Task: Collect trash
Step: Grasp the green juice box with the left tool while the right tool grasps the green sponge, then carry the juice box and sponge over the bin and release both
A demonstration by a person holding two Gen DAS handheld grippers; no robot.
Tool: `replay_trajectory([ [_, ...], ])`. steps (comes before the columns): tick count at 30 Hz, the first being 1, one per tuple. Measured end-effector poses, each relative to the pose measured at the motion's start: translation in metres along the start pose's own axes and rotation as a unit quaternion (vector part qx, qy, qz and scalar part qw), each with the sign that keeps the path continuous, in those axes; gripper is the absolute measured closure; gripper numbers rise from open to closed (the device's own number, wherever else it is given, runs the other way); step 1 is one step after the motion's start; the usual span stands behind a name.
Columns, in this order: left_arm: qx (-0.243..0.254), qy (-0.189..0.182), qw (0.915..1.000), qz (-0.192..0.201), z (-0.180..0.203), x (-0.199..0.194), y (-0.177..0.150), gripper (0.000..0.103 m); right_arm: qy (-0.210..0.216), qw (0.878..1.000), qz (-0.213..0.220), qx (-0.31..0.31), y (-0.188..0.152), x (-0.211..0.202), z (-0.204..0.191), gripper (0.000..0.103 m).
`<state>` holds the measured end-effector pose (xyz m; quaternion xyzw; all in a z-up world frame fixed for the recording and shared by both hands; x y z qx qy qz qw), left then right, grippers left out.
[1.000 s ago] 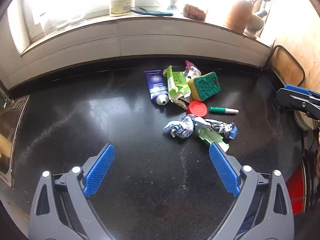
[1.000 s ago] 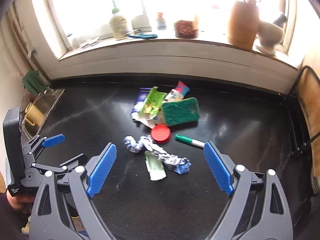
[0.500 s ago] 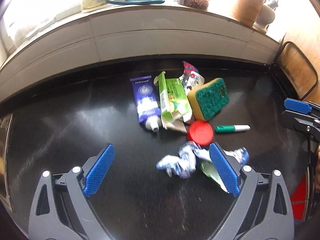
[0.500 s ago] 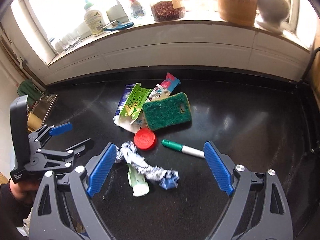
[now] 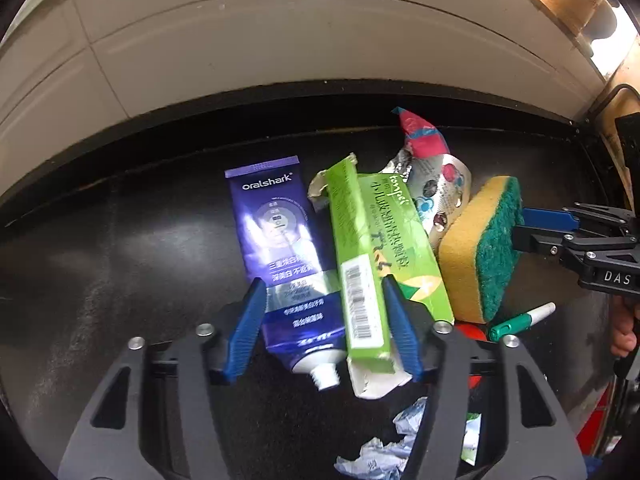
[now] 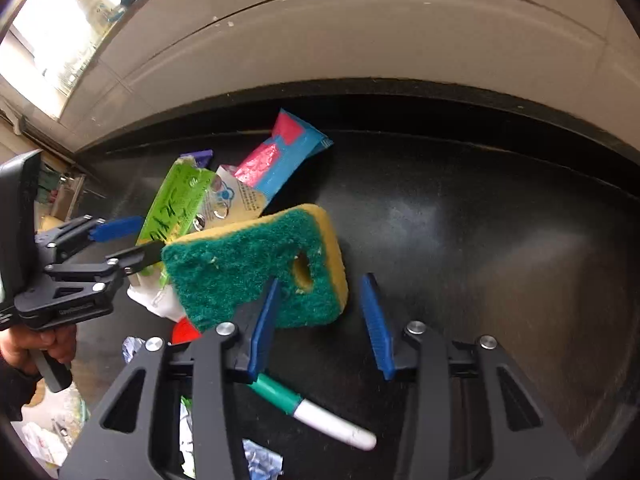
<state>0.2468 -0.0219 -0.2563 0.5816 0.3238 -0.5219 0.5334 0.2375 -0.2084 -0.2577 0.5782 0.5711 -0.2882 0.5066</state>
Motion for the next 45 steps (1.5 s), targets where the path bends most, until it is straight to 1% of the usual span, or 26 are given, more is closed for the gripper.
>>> replay_trajectory([
  [1,0.002,-0.007,1.0000,-0.001,0.002,0.002,0.001,0.055,0.010,1.000,-0.003,-0.002,0.001,0.001,-0.002,0.072],
  [2,0.003,-0.014,0.9999,-0.002,0.003,0.003,0.002,0.063,0.020,1.000,-0.007,-0.002,0.002,0.003,-0.003,0.073],
  [3,0.002,-0.020,0.9998,-0.001,0.005,0.003,0.004,0.067,0.029,1.000,-0.010,-0.001,0.003,0.004,-0.005,0.075],
  [4,0.002,-0.030,0.9995,-0.001,0.007,0.002,0.005,0.081,0.038,0.999,-0.012,0.000,0.003,0.004,-0.006,0.081],
  [5,-0.003,-0.039,0.9992,-0.003,0.008,0.002,0.006,0.084,0.048,0.999,-0.015,0.001,0.003,0.005,-0.007,0.085],
  [6,-0.006,-0.037,0.9993,-0.004,0.008,0.002,0.006,0.084,0.049,0.999,-0.015,0.001,0.002,0.003,-0.008,0.090],
  [7,-0.007,-0.036,0.9993,-0.002,0.008,0.000,0.007,0.087,0.050,0.999,-0.013,0.002,0.002,0.001,-0.008,0.095],
  [8,-0.009,-0.032,0.9995,0.001,0.009,-0.004,0.006,0.090,0.052,0.999,-0.009,0.003,0.000,-0.004,-0.011,0.097],
  [12,-0.013,-0.017,0.9997,0.013,0.008,-0.028,0.001,0.092,0.042,0.999,0.020,-0.009,-0.007,-0.032,-0.023,0.098],
  [14,-0.013,-0.010,0.9996,0.025,0.010,-0.043,-0.003,0.092,0.028,0.999,0.040,-0.011,-0.013,-0.052,-0.028,0.098],
  [18,-0.024,0.002,0.9985,0.049,0.009,-0.078,-0.022,0.092,0.006,0.997,0.074,-0.014,-0.023,-0.085,-0.035,0.098],
  [21,-0.033,0.013,0.9973,0.064,0.008,-0.100,-0.038,0.092,-0.007,0.995,0.094,-0.015,-0.039,-0.105,-0.044,0.098],
  [26,-0.047,0.022,0.9954,0.080,0.003,-0.129,-0.067,0.092,-0.011,0.994,0.105,-0.013,-0.055,-0.126,-0.050,0.098],
  [30,-0.059,0.031,0.9941,0.085,-0.002,-0.142,-0.093,0.092,-0.010,0.994,0.105,-0.025,-0.068,-0.130,-0.063,0.098],
  [34,-0.083,0.044,0.9910,0.096,-0.014,-0.160,-0.121,0.092,0.003,0.993,0.103,-0.049,-0.072,-0.128,-0.096,0.098],
  [37,-0.113,0.061,0.9860,0.107,-0.033,-0.178,-0.150,0.092,0.018,0.992,0.094,-0.085,-0.076,-0.119,-0.135,0.098],
  [38,-0.124,0.068,0.9839,0.110,-0.041,-0.184,-0.161,0.092,0.026,0.990,0.090,-0.103,-0.078,-0.114,-0.155,0.098],
  [40,-0.152,0.086,0.9778,0.115,-0.060,-0.199,-0.188,0.092,0.038,0.987,0.082,-0.130,-0.083,-0.108,-0.184,0.098],
  [42,-0.184,0.105,0.9699,0.119,-0.080,-0.213,-0.219,0.092,0.056,0.981,0.070,-0.172,-0.091,-0.095,-0.230,0.098],
  [43,-0.204,0.120,0.9642,0.120,-0.093,-0.221,-0.240,0.092,0.062,0.979,0.064,-0.186,-0.095,-0.091,-0.244,0.098],
  [44,-0.220,0.131,0.9592,0.120,-0.103,-0.228,-0.258,0.092,0.071,0.973,0.055,-0.213,-0.104,-0.082,-0.272,0.098],
  [45,-0.242,0.145,0.9523,0.118,-0.115,-0.235,-0.282,0.092,0.078,0.968,0.046,-0.233,-0.111,-0.076,-0.293,0.098],
])
Point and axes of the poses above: each gripper's, at about its wrist camera, not at the fingertips, and x roughly the way its jaws point, z to its right, y to its top, the point moved 8 cm from there along x, roughly the way its jaws point, and after that the axes turned 6 degrees about -z, right-handed, at the moved point
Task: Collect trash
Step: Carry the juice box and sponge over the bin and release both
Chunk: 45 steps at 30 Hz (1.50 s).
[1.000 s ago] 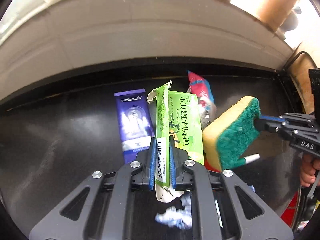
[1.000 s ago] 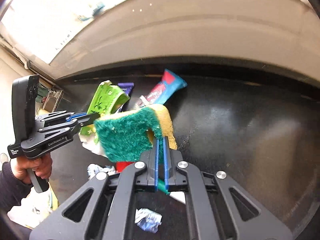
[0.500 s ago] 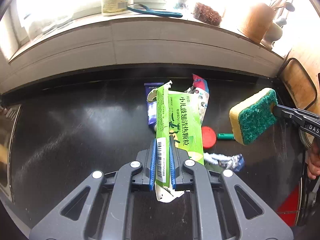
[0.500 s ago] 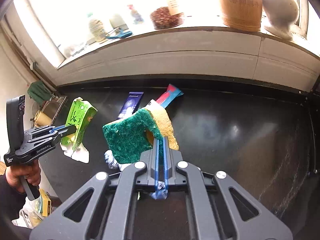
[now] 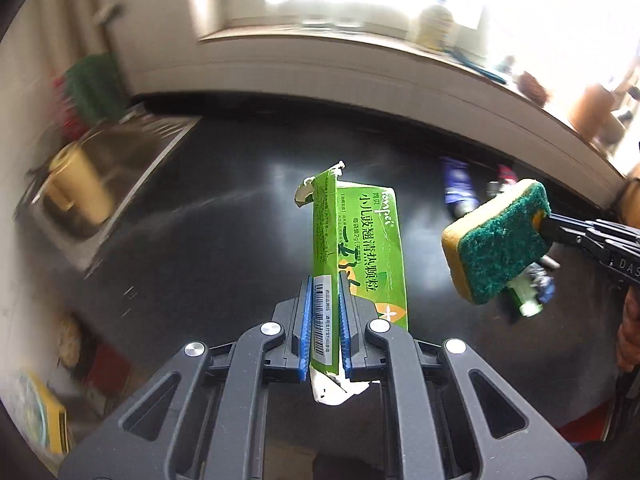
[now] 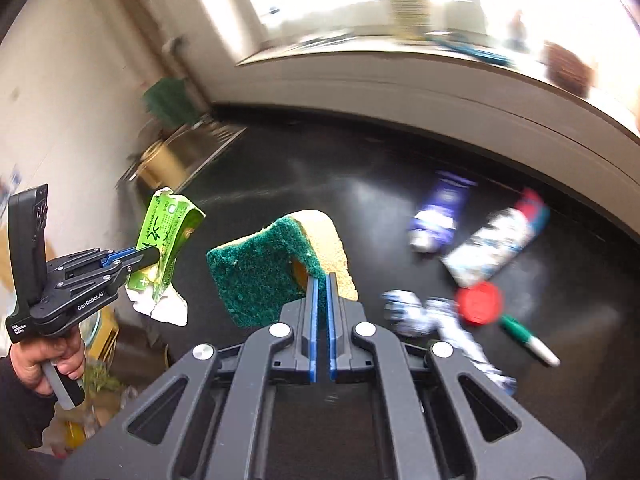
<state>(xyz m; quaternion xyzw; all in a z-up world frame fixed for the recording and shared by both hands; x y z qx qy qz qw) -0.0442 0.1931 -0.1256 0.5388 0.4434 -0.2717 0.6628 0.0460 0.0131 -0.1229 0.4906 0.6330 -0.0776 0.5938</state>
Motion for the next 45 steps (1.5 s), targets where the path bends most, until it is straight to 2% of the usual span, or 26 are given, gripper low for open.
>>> replay_trajectory([
  [3,-0.053,0.031,0.9981,-0.008,-0.055,-0.011,-0.037,0.092,0.032,0.997,-0.029,-0.070,-0.002,0.030,-0.073,0.098],
  [6,-0.111,0.063,0.9917,-0.017,-0.107,-0.021,-0.085,0.092,0.051,0.988,-0.053,-0.133,-0.012,0.056,-0.138,0.098],
  [10,-0.193,0.086,0.9766,-0.042,-0.164,-0.025,-0.154,0.092,0.070,0.970,-0.090,-0.217,-0.035,0.090,-0.219,0.098],
  [14,-0.250,0.101,0.9615,-0.055,-0.207,-0.021,-0.208,0.092,0.067,0.949,-0.117,-0.286,-0.056,0.124,-0.285,0.098],
  [18,-0.295,0.099,0.9482,-0.064,-0.243,-0.005,-0.241,0.092,0.050,0.931,-0.137,-0.336,-0.076,0.160,-0.329,0.098],
  [24,-0.325,0.089,0.9393,-0.063,-0.274,0.025,-0.265,0.092,0.017,0.910,-0.164,-0.380,-0.100,0.216,-0.364,0.098],
  [33,-0.340,0.072,0.9352,-0.067,-0.296,0.057,-0.280,0.091,0.002,0.897,-0.191,-0.399,-0.106,0.267,-0.388,0.098],
  [35,-0.339,0.077,0.9353,-0.068,-0.299,0.063,-0.282,0.090,0.003,0.892,-0.210,-0.401,-0.110,0.276,-0.393,0.097],
  [36,-0.340,0.075,0.9345,-0.071,-0.300,0.066,-0.284,0.086,-0.002,0.890,-0.215,-0.403,-0.110,0.279,-0.394,0.096],
  [37,-0.344,0.072,0.9332,-0.076,-0.302,0.070,-0.287,0.072,-0.003,0.889,-0.215,-0.404,-0.109,0.282,-0.396,0.086],
  [38,-0.348,0.071,0.9317,-0.078,-0.305,0.071,-0.289,0.052,0.001,0.889,-0.216,-0.403,-0.108,0.282,-0.397,0.058],
  [40,-0.352,0.077,0.9306,-0.067,-0.308,0.069,-0.289,0.036,0.014,0.896,-0.195,-0.398,-0.101,0.275,-0.399,0.029],
  [41,-0.349,0.080,0.9315,-0.063,-0.308,0.067,-0.289,0.033,0.027,0.897,-0.193,-0.397,-0.099,0.271,-0.401,0.029],
  [45,-0.340,0.089,0.9341,-0.065,-0.306,0.061,-0.282,0.031,0.051,0.902,-0.194,-0.383,-0.093,0.255,-0.400,0.029],
])
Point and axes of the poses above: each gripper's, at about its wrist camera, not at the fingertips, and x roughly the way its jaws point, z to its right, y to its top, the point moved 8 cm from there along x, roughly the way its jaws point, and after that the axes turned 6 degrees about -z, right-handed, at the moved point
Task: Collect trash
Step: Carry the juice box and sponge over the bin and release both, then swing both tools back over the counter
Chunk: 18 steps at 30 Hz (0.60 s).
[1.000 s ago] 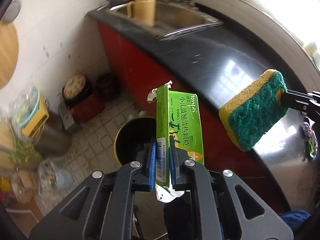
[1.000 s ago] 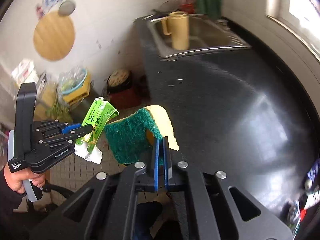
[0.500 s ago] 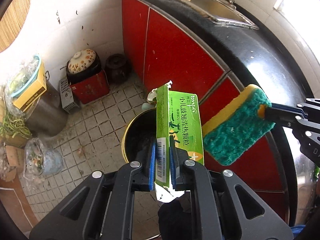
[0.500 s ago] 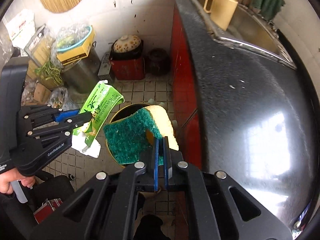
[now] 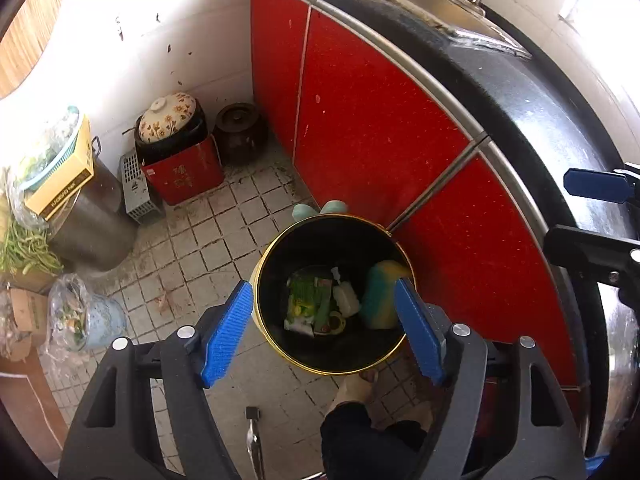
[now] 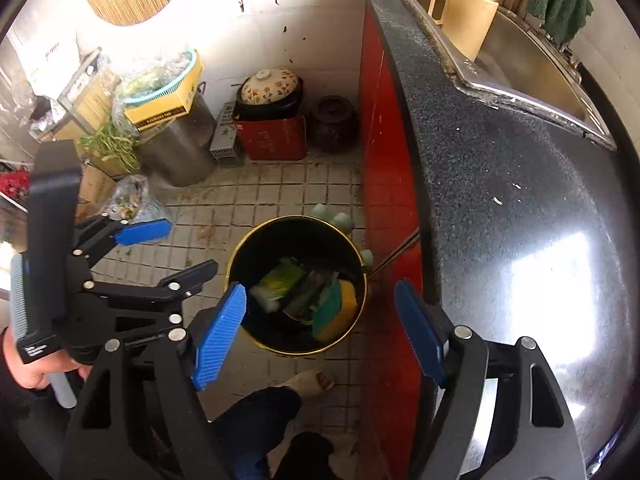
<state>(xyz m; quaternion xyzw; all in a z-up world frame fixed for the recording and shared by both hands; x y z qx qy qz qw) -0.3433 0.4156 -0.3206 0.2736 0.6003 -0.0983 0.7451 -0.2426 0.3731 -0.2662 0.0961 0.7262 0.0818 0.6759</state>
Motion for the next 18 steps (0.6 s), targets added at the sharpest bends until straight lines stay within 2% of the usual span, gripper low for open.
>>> replay_trajectory([
  [2,0.002,0.003,0.9999,0.013,0.005,-0.011,0.004,0.021,0.016,1.000,0.012,0.015,-0.005,-0.017,0.005,0.029],
  [5,0.010,0.000,0.9996,0.026,0.021,-0.029,0.010,0.018,0.018,0.999,0.034,0.036,-0.014,-0.045,0.022,0.027],
  [8,0.030,-0.009,0.9986,0.042,0.051,-0.050,0.019,0.010,0.003,0.994,0.068,0.087,-0.037,-0.087,0.060,0.020],
  [10,0.073,-0.011,0.9959,0.052,0.084,-0.063,0.024,0.010,-0.013,0.989,0.085,0.119,-0.054,-0.110,0.087,0.019],
  [11,0.092,-0.011,0.9942,0.055,0.100,-0.067,0.026,0.009,-0.035,0.985,0.094,0.143,-0.070,-0.126,0.108,0.018],
  [14,0.156,-0.029,0.9855,0.058,0.166,-0.077,0.029,0.007,-0.079,0.971,0.106,0.201,-0.112,-0.158,0.151,0.016],
  [17,0.234,-0.071,0.9684,0.048,0.244,-0.083,0.023,0.007,-0.116,0.945,0.119,0.283,-0.179,-0.192,0.196,0.016],
  [18,0.269,-0.083,0.9585,0.045,0.277,-0.085,0.018,0.007,-0.134,0.931,0.123,0.315,-0.205,-0.205,0.212,0.016],
])
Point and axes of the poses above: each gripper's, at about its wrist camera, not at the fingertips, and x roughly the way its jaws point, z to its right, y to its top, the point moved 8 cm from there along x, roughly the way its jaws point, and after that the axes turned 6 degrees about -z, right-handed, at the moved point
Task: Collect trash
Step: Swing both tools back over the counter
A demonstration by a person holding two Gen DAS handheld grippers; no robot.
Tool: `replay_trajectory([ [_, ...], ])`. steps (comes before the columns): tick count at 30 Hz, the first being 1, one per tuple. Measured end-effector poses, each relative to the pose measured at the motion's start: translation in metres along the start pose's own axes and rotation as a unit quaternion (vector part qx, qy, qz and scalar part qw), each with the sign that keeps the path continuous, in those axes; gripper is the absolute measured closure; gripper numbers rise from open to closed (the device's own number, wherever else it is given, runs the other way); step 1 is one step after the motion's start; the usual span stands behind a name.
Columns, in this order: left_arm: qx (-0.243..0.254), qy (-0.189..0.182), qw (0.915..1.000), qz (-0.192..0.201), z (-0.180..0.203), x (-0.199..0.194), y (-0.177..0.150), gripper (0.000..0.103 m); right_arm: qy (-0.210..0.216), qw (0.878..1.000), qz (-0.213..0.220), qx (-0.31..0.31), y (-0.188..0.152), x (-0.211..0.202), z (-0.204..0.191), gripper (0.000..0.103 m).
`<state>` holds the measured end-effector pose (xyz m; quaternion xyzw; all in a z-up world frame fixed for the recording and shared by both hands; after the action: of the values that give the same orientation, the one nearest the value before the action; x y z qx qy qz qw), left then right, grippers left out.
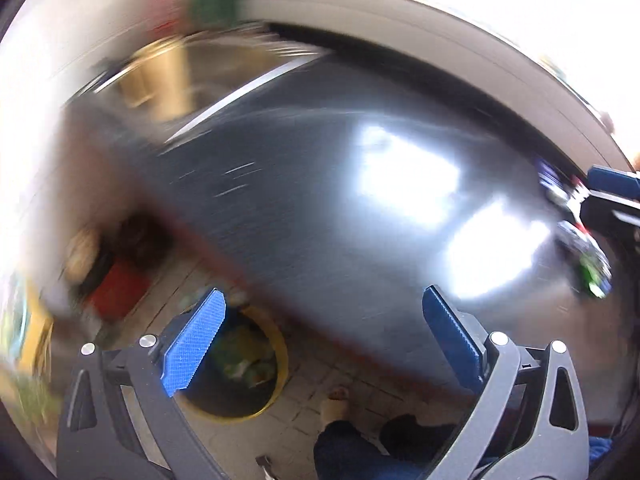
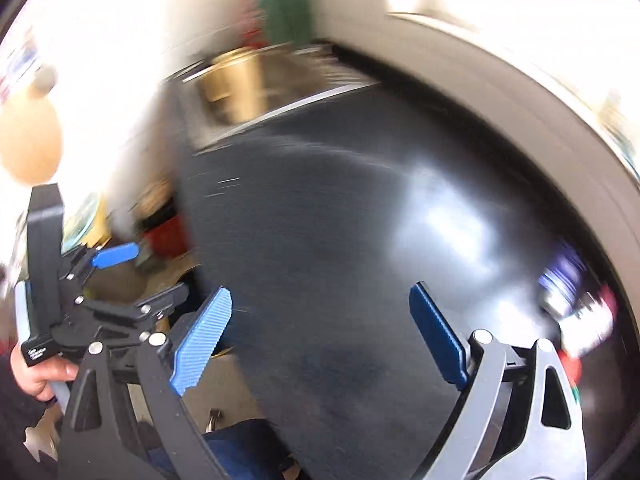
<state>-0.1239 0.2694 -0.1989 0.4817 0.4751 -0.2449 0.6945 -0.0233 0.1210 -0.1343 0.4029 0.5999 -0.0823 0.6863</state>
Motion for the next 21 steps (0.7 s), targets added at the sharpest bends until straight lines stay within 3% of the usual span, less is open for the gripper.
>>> replay_trajectory([
  [2,0.050,-0.022,0.9985,0.000,0.045,0.003,0.017,0.007,-0.037,0.998,0.013,0.054,-0.015,-0.020,0.050,0.016],
  [5,0.127,-0.066,0.9896,0.011,0.120,0.002,0.038,0.007,-0.094,0.985,0.034,0.143,-0.053,-0.058,0.130,0.016],
  [10,0.217,-0.107,0.9702,0.018,0.226,0.002,0.058,0.007,-0.126,0.957,0.045,0.257,-0.110,-0.094,0.211,0.016],
  [16,0.269,-0.110,0.9566,0.011,0.290,0.013,0.060,0.007,-0.129,0.939,0.044,0.317,-0.155,-0.102,0.250,0.016],
  [21,0.271,-0.104,0.9569,-0.006,0.305,0.028,0.068,0.007,-0.116,0.938,0.044,0.324,-0.158,-0.095,0.261,0.016],
])
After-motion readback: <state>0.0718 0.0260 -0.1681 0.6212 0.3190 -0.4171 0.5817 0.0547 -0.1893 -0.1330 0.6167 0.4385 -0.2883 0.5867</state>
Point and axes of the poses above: each gripper's, at about its wrist camera, not at the fingertips, and x roughly the way its jaws point, z to its right, y to its top, the point moved 8 cm from there along x, roughly the way its jaws point, and after that the axes turned 6 degrees about -z, right-handed, at the moved point
